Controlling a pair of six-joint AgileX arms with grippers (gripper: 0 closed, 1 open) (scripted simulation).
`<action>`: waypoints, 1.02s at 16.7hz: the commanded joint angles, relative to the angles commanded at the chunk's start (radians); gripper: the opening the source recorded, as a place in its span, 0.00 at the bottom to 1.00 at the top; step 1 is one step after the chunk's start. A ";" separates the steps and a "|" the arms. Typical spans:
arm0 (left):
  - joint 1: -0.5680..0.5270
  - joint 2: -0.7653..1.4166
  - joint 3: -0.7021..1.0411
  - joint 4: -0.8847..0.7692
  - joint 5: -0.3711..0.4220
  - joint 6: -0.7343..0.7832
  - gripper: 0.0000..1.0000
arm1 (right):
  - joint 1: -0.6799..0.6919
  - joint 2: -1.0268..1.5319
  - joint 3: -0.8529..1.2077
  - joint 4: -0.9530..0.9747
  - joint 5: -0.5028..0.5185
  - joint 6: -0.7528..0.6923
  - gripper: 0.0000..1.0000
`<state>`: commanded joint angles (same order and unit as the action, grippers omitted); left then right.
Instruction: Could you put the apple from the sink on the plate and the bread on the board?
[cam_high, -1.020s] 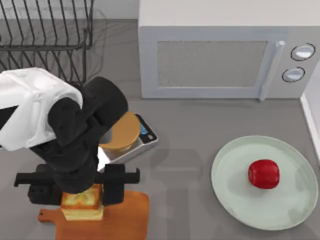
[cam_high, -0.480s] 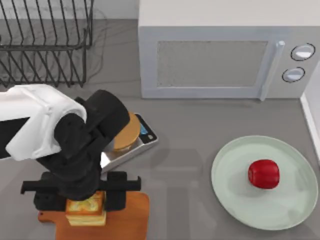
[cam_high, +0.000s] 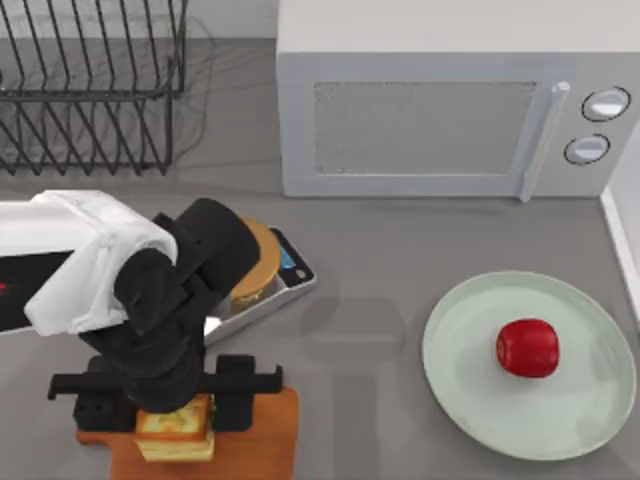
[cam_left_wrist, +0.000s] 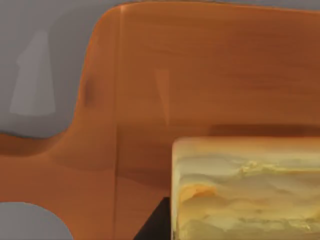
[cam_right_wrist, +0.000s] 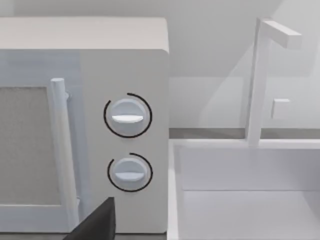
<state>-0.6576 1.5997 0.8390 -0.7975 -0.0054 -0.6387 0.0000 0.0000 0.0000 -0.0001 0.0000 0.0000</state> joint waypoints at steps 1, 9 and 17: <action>0.000 0.000 0.000 0.000 0.000 0.000 0.00 | 0.000 0.000 0.000 0.000 0.000 0.000 1.00; 0.000 0.000 0.000 0.000 0.000 0.000 0.53 | 0.000 0.000 0.000 0.000 0.000 0.000 1.00; 0.000 0.000 0.000 0.000 0.000 0.000 1.00 | 0.000 0.000 0.000 0.000 0.000 0.000 1.00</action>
<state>-0.6576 1.5997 0.8390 -0.7975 -0.0054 -0.6387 0.0000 0.0000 0.0000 -0.0001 0.0000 0.0000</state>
